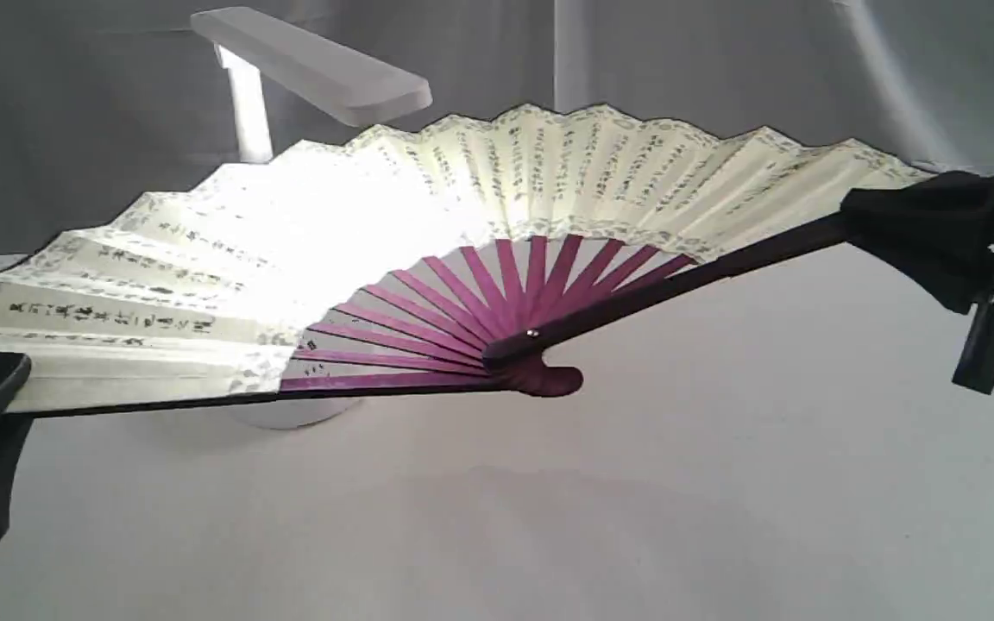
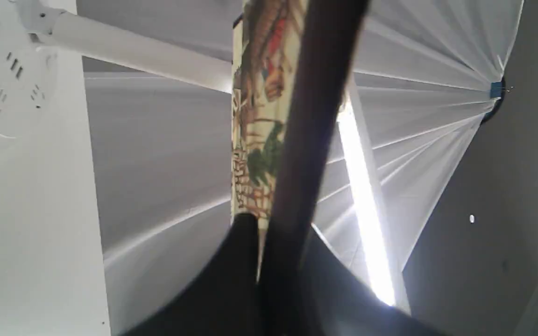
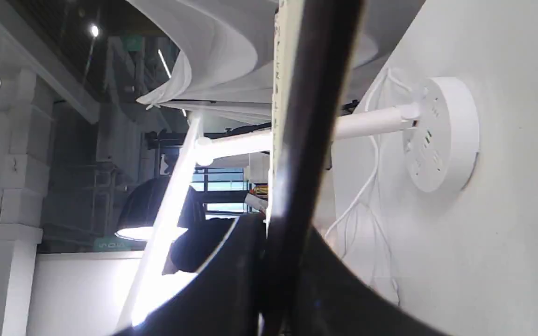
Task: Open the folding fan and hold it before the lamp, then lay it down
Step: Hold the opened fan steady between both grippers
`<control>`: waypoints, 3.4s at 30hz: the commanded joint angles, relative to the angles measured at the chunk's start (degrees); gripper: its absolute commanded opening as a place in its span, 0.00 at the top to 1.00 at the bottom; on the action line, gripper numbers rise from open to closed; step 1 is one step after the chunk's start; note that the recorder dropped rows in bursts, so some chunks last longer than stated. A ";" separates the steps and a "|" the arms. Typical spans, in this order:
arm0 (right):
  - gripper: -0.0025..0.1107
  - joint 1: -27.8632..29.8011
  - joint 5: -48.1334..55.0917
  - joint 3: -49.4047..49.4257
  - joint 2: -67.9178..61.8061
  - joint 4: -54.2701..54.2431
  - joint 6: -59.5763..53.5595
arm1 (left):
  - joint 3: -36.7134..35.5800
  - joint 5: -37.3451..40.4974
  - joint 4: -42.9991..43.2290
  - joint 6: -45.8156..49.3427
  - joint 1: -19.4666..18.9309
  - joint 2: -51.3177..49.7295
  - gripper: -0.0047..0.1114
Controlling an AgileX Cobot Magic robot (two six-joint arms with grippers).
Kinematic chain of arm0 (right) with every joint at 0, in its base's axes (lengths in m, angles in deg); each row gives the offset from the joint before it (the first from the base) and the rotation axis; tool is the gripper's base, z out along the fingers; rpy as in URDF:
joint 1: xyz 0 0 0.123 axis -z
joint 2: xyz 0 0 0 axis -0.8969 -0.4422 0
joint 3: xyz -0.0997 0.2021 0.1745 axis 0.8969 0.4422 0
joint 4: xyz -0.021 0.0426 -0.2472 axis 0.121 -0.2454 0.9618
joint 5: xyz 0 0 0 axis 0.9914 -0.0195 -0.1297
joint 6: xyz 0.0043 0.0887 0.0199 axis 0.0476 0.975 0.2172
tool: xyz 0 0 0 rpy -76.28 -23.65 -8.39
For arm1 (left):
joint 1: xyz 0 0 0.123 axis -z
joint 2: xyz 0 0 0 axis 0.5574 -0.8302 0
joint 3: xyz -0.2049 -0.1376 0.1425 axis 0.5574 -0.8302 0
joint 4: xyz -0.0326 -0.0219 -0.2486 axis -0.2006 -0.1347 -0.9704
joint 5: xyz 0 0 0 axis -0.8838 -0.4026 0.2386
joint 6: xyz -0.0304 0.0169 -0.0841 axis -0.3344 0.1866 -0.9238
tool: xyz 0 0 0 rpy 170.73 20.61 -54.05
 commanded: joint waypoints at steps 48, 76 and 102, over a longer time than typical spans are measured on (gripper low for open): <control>0.98 1.15 -4.73 -0.04 6.79 -0.61 1.61 | -0.10 -7.34 -5.00 -0.17 -0.51 6.61 0.96; 0.98 1.15 -4.73 -0.04 6.79 -0.29 1.86 | -0.10 -6.26 -5.93 0.00 -0.51 6.61 0.96; 0.98 1.15 -4.73 -0.04 6.79 0.15 2.04 | -0.10 -6.49 -8.65 0.00 -0.51 6.61 0.96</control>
